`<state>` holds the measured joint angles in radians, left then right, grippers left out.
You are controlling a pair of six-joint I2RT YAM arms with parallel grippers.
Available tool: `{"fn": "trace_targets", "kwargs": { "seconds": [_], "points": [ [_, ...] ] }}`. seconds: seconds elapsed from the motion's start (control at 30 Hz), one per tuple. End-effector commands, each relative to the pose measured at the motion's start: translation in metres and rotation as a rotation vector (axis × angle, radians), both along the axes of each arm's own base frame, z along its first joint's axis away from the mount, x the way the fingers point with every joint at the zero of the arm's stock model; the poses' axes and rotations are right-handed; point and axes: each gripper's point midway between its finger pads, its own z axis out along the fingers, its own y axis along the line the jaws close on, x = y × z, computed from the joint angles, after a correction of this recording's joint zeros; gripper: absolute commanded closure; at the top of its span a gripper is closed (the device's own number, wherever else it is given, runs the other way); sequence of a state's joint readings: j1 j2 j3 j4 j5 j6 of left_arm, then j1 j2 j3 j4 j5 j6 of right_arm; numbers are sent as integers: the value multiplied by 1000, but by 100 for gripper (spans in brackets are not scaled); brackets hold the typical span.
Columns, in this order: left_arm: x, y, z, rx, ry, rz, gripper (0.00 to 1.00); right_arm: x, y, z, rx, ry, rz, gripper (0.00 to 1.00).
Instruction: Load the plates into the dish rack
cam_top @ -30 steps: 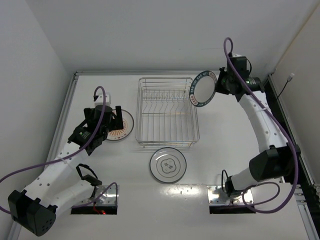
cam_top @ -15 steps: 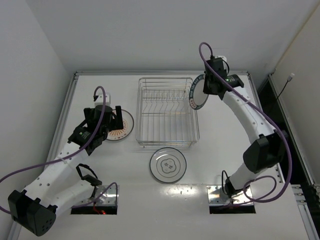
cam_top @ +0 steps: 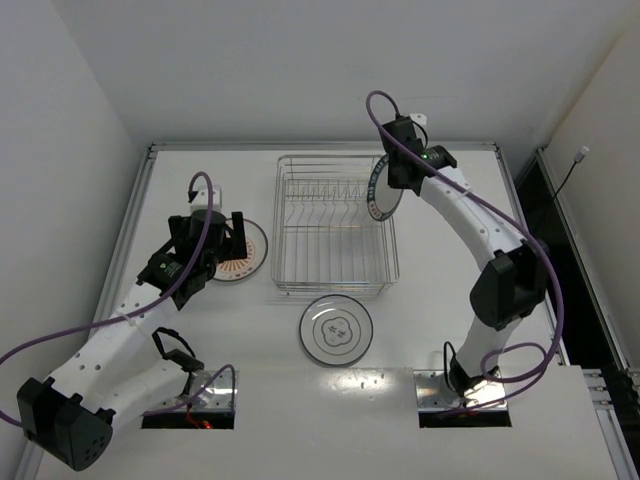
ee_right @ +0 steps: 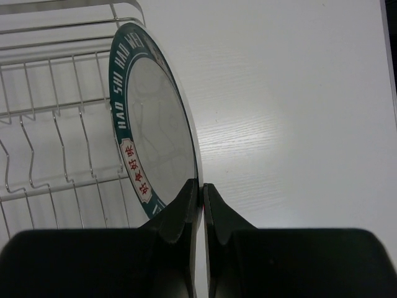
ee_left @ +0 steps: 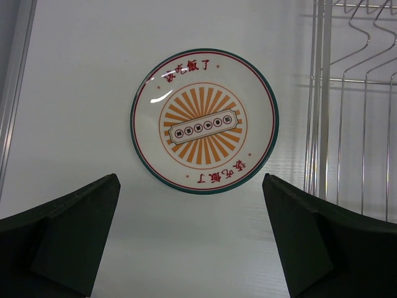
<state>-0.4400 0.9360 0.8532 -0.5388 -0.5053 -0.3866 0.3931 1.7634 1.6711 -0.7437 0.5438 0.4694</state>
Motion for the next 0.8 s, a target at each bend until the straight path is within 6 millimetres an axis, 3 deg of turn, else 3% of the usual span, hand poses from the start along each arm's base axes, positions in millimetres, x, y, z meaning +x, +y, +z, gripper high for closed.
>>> {"fn": "trace_targets", "kwargs": {
  "seconds": [0.0, 0.33, 0.5, 0.77],
  "points": [
    [4, -4, 16, -25, -43, 1, 0, 11, 5, 22, -25, -87, -38, 100],
    [4, -4, 16, -25, -43, 1, 0, 11, 34, -20, -68, 9, 32, 100],
    [5, -4, 14, -21, -34, 1, 0, 10, 48, -24, -28, 14, 74, 100],
    [6, -4, 12, -17, -26, 2, 0, -1, 65, -47, 8, 40, 103, 100]
  ]
}}
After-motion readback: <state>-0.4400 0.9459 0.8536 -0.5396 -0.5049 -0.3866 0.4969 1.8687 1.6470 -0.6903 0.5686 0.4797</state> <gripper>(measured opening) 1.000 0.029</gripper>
